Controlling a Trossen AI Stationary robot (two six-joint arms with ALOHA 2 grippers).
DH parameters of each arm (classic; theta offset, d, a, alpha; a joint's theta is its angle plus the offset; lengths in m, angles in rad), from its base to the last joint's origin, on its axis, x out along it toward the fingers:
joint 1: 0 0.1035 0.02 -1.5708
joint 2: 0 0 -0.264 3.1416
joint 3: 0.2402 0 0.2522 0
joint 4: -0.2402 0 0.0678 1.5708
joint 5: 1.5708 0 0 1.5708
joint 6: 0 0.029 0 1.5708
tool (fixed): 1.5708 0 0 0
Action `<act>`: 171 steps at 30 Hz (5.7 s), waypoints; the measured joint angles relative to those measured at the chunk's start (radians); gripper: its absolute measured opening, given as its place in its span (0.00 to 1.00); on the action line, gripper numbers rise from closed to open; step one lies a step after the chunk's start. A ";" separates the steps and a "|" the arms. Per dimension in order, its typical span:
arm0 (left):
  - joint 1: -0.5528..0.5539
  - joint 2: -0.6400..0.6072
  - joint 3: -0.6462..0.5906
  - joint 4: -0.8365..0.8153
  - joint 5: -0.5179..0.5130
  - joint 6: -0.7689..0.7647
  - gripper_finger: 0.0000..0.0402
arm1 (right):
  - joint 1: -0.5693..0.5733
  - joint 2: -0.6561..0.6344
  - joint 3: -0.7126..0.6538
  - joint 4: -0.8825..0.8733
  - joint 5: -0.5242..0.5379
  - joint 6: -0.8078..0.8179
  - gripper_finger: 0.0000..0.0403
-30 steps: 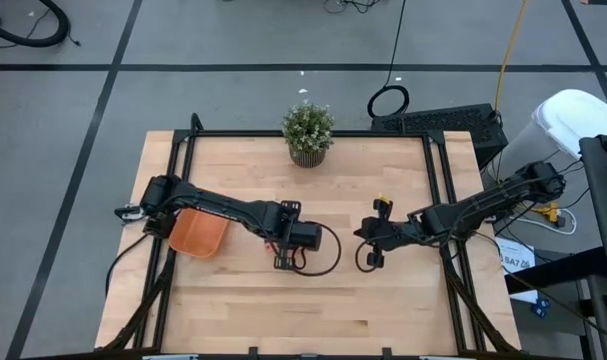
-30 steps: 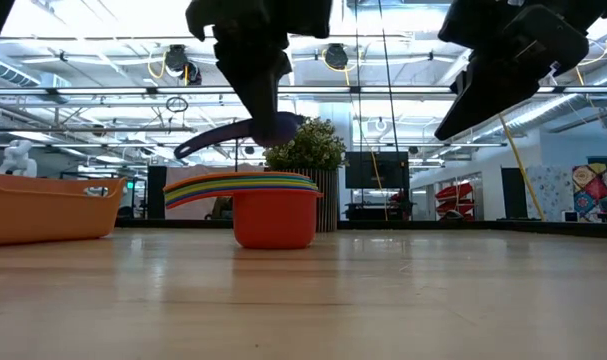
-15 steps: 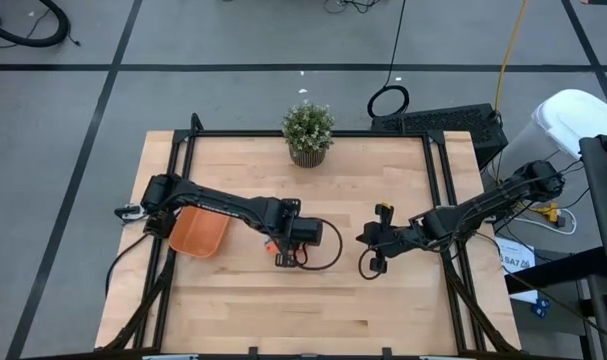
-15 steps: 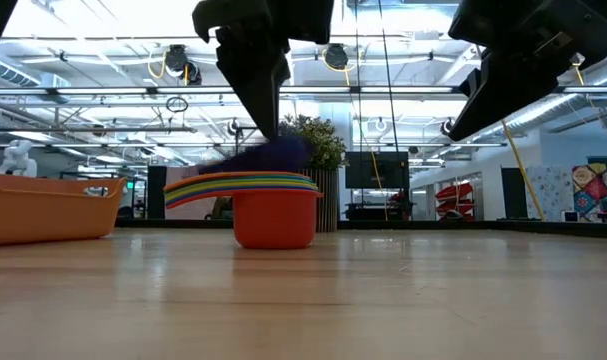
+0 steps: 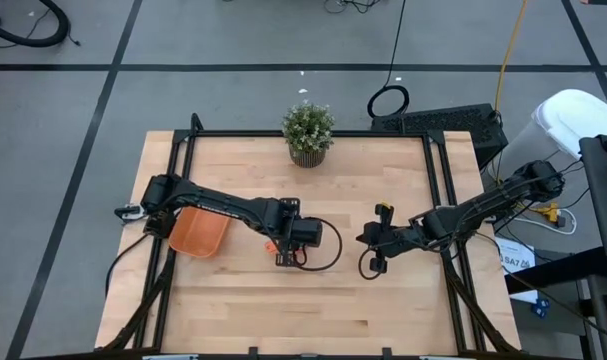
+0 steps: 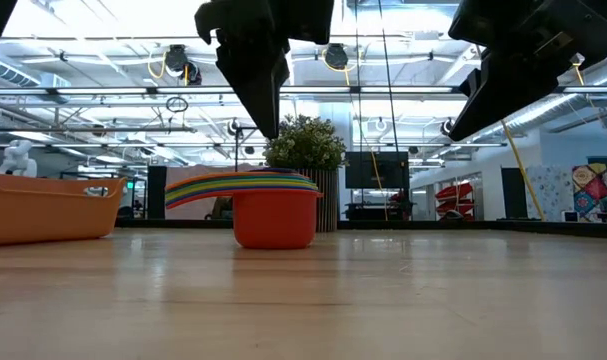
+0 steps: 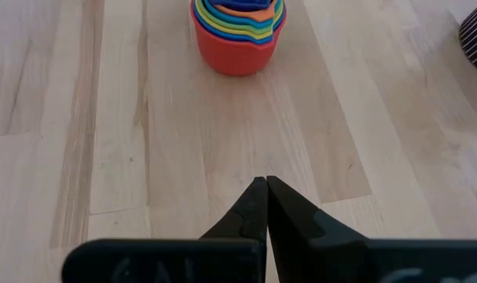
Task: Nest measuring cups in basket
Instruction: Stack the dark blue measuring cup on top of the orange measuring cup, then put the stacked measuring cups into the orange bin
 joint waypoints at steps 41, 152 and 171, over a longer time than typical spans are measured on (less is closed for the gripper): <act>0.283 0.002 -0.183 0.186 0.030 0.420 0.28 | 0.007 0.000 0.000 0.007 -0.001 0.017 0.00; 0.008 -0.018 0.047 -0.181 0.120 -0.051 0.54 | 0.006 0.000 0.000 0.014 0.000 0.013 0.00; -0.003 -0.018 0.040 -0.173 0.051 -0.224 0.78 | 0.006 0.000 0.000 0.014 0.000 0.013 0.00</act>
